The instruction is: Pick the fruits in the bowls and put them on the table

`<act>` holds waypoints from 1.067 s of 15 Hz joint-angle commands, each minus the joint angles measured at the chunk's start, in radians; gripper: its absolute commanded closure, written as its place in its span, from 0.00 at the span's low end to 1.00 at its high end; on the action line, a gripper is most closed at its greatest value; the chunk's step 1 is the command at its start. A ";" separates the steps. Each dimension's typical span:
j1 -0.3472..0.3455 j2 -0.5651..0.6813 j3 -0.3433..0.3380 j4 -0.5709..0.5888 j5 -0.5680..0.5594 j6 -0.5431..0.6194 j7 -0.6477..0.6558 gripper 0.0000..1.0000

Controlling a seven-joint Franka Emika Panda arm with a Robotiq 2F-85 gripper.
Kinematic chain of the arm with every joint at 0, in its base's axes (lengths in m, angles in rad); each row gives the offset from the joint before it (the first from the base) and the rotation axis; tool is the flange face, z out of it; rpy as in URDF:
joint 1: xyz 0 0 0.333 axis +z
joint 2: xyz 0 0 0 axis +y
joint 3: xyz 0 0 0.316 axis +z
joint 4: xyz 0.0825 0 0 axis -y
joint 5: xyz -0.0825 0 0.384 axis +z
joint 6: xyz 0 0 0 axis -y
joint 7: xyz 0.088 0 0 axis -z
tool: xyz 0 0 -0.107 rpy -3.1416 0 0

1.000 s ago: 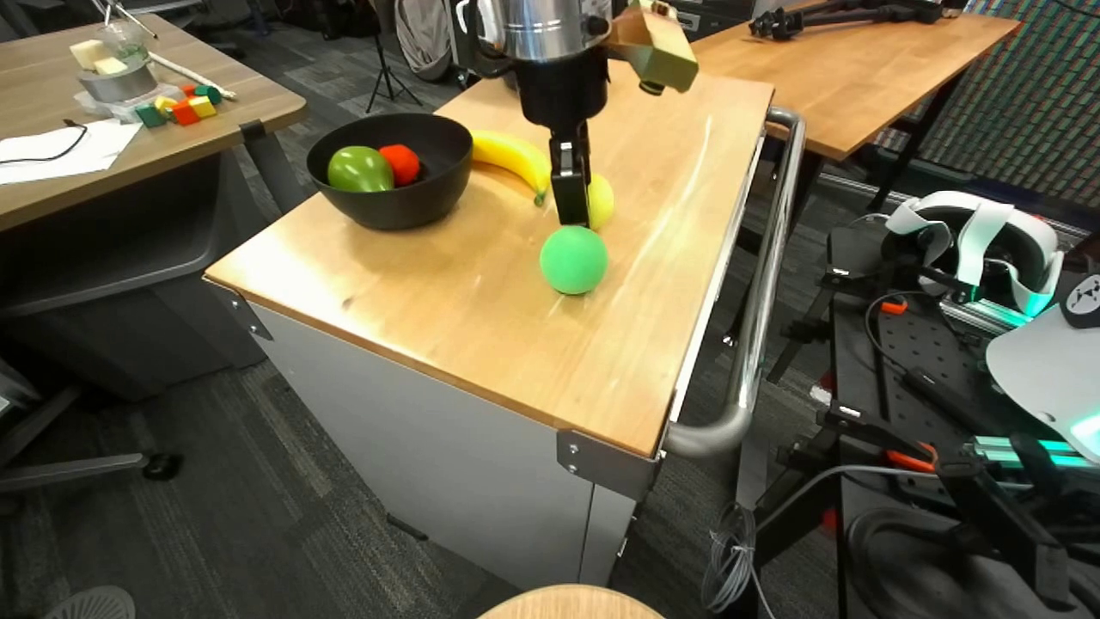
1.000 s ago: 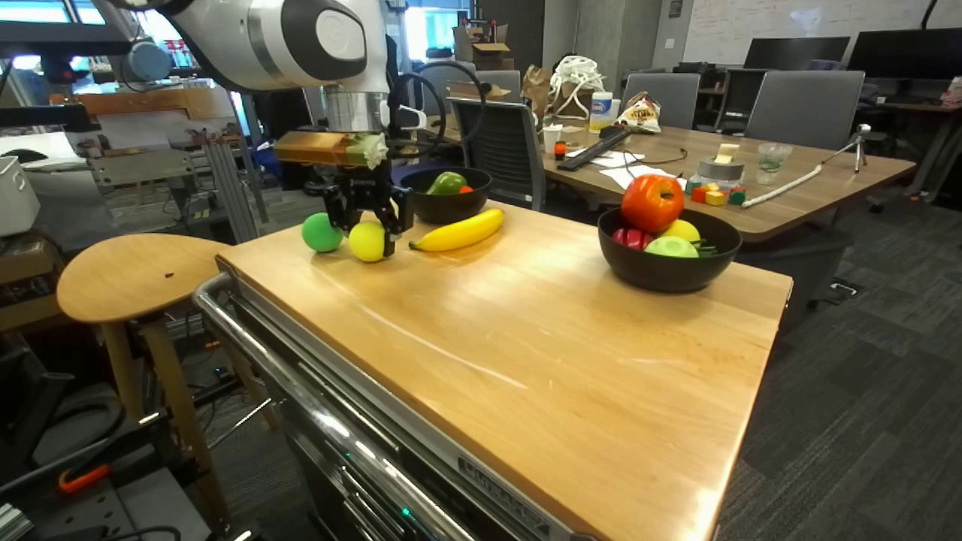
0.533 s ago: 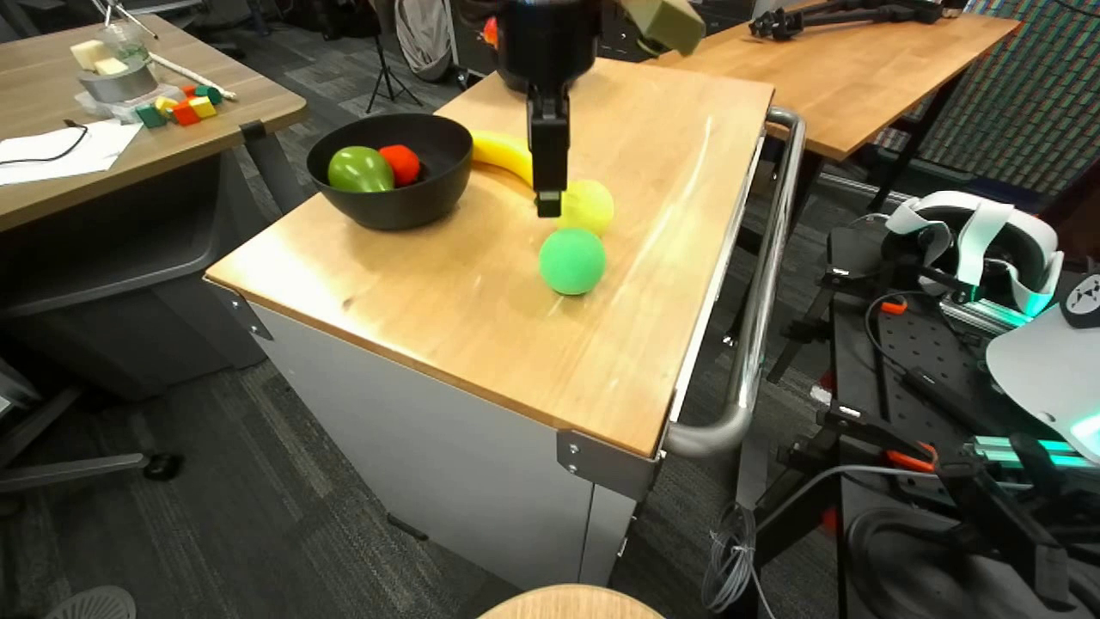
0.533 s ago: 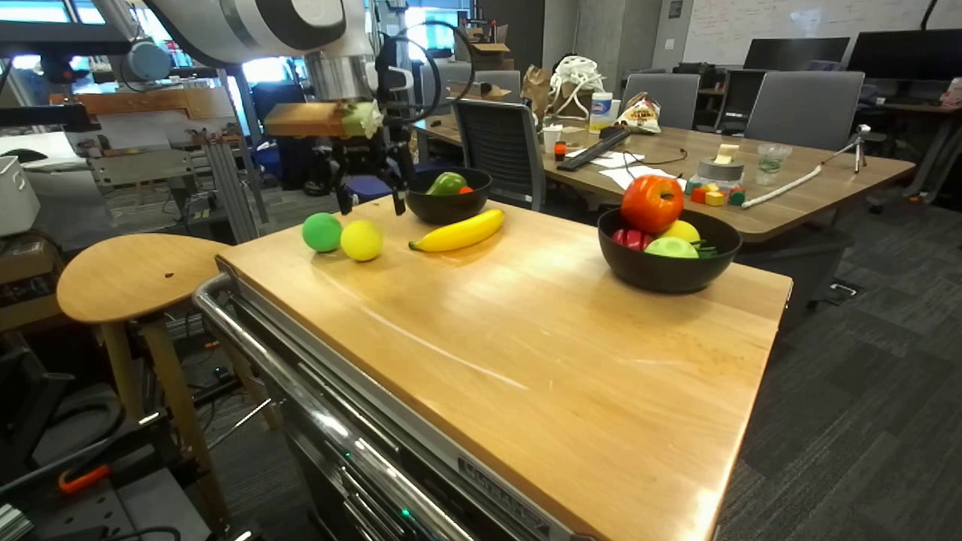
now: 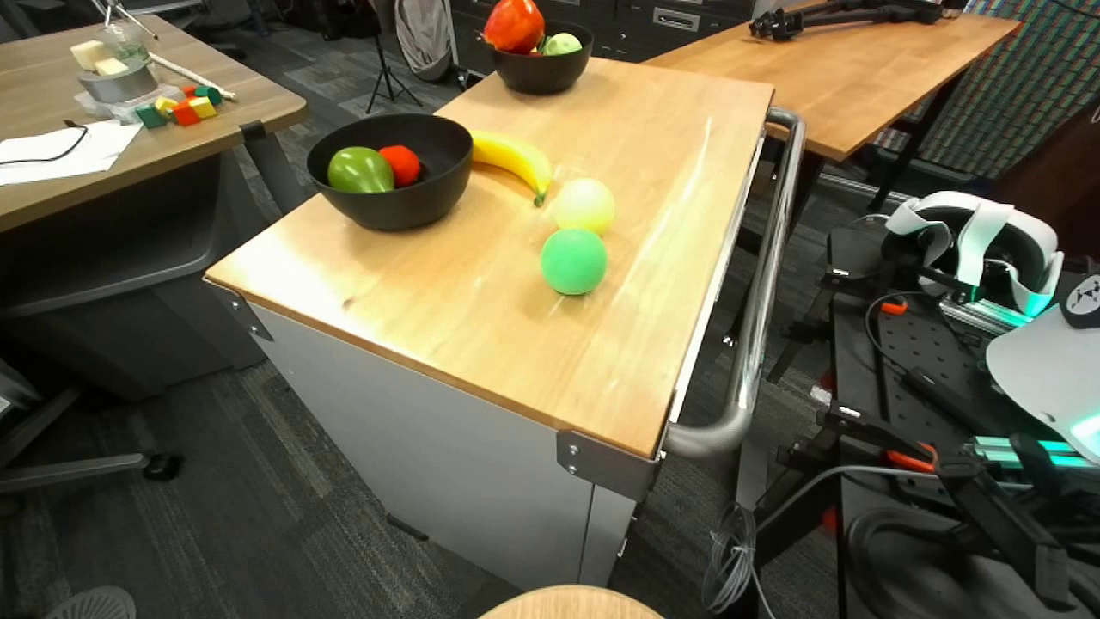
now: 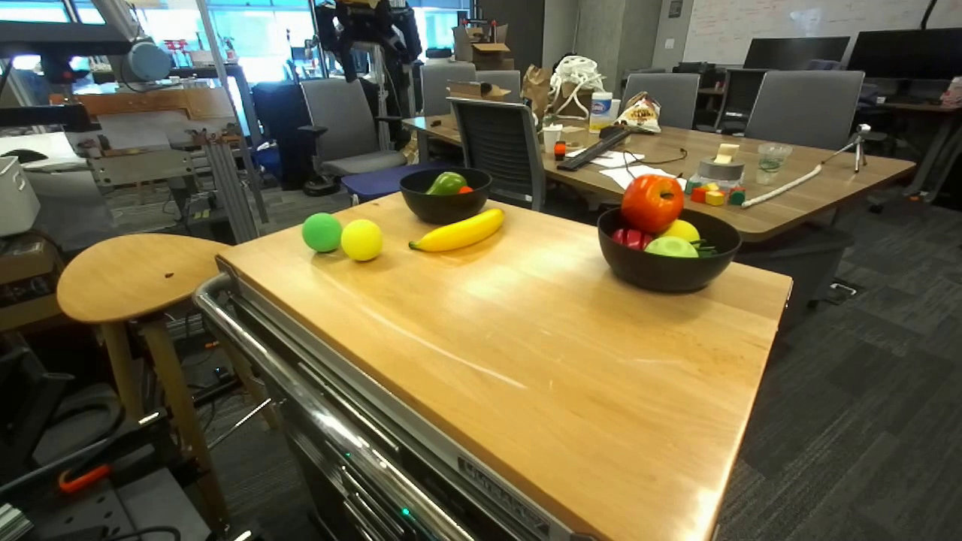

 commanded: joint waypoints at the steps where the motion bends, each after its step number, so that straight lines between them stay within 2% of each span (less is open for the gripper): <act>1: -0.010 0.015 0.007 0.017 0.003 -0.008 0.001 0.00; 2: -0.011 0.028 0.007 0.024 0.003 -0.009 0.001 0.00; 4: -0.012 0.043 0.003 0.007 0.004 0.029 0.088 0.00; 11: -0.011 0.215 -0.018 0.123 0.010 0.013 0.429 0.00; 16: 0.005 0.342 -0.039 0.217 -0.031 0.046 0.548 0.00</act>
